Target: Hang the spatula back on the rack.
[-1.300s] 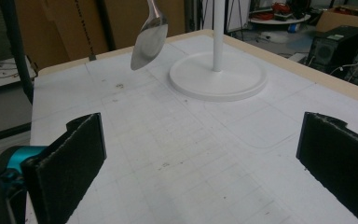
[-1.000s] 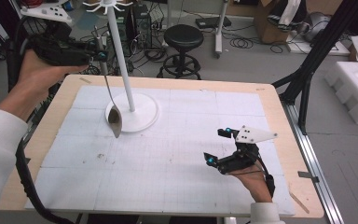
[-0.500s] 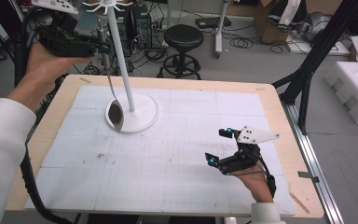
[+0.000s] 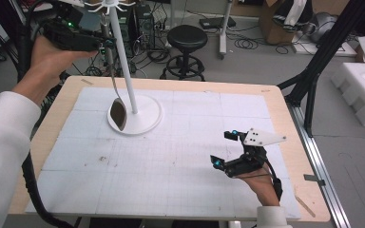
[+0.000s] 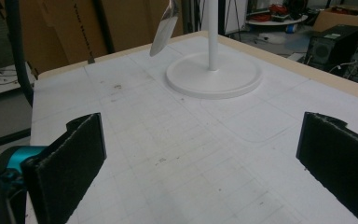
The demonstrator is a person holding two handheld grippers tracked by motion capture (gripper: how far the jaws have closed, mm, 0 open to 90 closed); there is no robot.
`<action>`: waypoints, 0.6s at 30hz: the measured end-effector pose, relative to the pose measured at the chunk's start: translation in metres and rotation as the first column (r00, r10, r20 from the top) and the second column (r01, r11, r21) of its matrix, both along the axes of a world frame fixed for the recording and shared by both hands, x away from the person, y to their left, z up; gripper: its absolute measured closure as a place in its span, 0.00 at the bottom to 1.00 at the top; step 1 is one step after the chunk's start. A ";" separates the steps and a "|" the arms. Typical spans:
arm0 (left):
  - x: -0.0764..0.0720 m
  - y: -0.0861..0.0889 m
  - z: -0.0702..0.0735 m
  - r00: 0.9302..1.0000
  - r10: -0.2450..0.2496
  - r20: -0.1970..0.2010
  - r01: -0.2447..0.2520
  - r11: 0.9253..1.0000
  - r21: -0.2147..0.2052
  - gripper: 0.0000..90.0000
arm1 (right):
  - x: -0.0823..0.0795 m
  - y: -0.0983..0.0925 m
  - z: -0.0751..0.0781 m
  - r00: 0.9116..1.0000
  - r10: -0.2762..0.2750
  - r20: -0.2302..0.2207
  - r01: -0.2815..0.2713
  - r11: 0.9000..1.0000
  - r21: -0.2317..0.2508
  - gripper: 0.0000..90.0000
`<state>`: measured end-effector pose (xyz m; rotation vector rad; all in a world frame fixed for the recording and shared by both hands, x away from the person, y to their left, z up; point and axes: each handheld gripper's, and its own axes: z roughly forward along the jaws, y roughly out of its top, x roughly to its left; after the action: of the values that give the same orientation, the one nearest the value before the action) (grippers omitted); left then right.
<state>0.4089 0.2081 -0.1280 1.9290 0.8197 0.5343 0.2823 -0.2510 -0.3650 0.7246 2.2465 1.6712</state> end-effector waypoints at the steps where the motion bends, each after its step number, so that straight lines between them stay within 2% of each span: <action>1: 0.001 0.000 0.001 1.000 0.001 0.001 -0.001 1.000 -0.003 0.77 | 0.000 0.000 0.000 1.000 -0.001 0.002 0.001 1.000 0.000 0.00; 8: 0.004 -0.003 0.004 1.000 0.012 -0.003 -0.012 1.000 0.017 0.77 | 0.001 -0.001 0.000 1.000 -0.002 -0.002 0.002 1.000 0.006 0.00; 18: 0.009 -0.005 0.002 0.999 0.031 -0.018 -0.031 0.999 0.010 0.77 | 0.001 -0.002 -0.001 1.000 0.001 -0.005 -0.001 1.000 0.012 0.00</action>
<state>0.4182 0.2032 -0.1264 1.9349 0.8613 0.5416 0.2835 -0.2533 -0.3664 0.7317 2.2426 1.6869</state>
